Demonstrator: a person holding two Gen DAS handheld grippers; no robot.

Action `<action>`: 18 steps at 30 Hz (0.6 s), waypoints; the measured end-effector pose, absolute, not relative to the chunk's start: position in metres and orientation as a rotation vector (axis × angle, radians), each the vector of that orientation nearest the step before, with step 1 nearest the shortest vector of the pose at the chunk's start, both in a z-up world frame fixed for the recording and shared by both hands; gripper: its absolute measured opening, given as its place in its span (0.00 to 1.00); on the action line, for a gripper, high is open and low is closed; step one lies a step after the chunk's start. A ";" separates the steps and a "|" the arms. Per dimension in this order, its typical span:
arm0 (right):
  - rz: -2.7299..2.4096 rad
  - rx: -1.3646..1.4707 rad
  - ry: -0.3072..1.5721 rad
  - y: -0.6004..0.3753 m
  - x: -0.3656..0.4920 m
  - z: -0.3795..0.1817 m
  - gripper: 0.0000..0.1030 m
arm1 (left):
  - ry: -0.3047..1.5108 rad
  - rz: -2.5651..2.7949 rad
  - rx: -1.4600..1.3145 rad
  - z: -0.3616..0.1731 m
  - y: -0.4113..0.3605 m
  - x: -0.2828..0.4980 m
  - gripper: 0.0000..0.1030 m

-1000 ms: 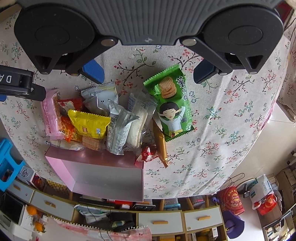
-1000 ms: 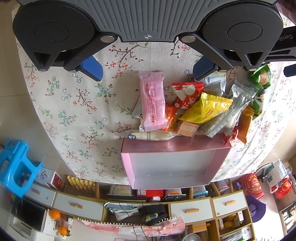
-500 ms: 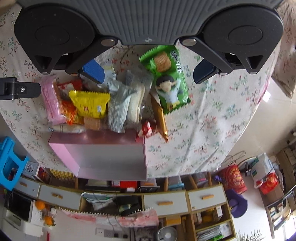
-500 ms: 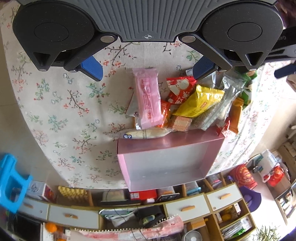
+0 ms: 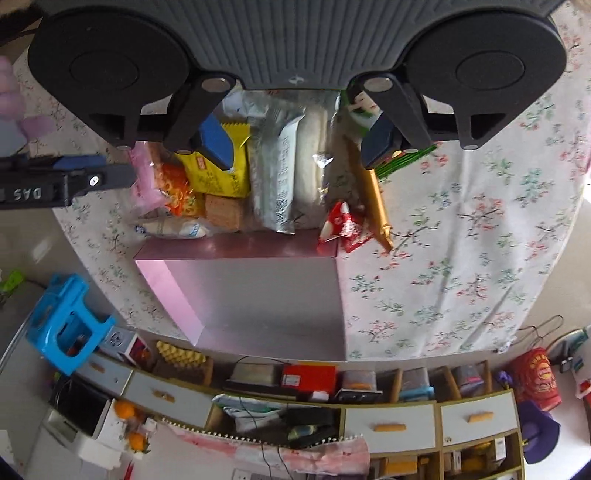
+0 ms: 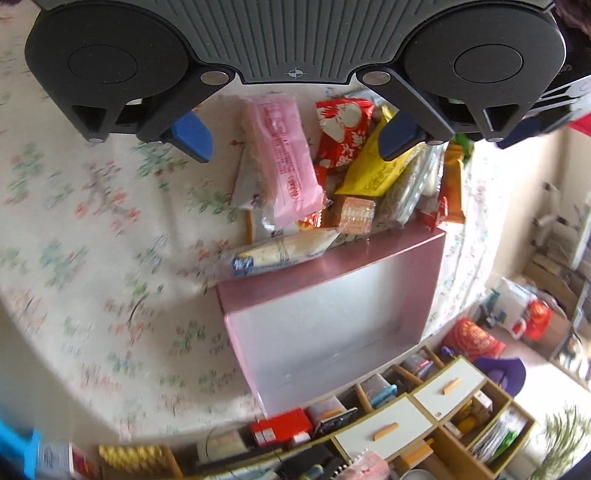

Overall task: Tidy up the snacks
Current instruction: 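Grasp the silver QR-code packet with the left gripper while the right grasps the pink pastry packet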

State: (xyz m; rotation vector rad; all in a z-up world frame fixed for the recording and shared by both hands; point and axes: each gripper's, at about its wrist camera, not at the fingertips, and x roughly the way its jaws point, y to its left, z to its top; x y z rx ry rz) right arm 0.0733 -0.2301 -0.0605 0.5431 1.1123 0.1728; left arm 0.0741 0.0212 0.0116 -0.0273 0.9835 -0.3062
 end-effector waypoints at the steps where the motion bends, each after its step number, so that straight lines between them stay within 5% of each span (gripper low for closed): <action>1: 0.165 0.560 1.121 -0.231 0.075 -0.064 0.85 | 1.002 -0.319 -0.045 0.009 0.018 0.079 0.65; 13: 0.158 0.588 1.140 -0.230 0.088 -0.072 0.55 | 1.067 -0.376 -0.055 -0.008 -0.006 0.116 0.41; 18: 0.147 0.566 1.158 -0.228 0.092 -0.079 0.41 | 1.093 -0.388 -0.031 -0.015 -0.008 0.121 0.41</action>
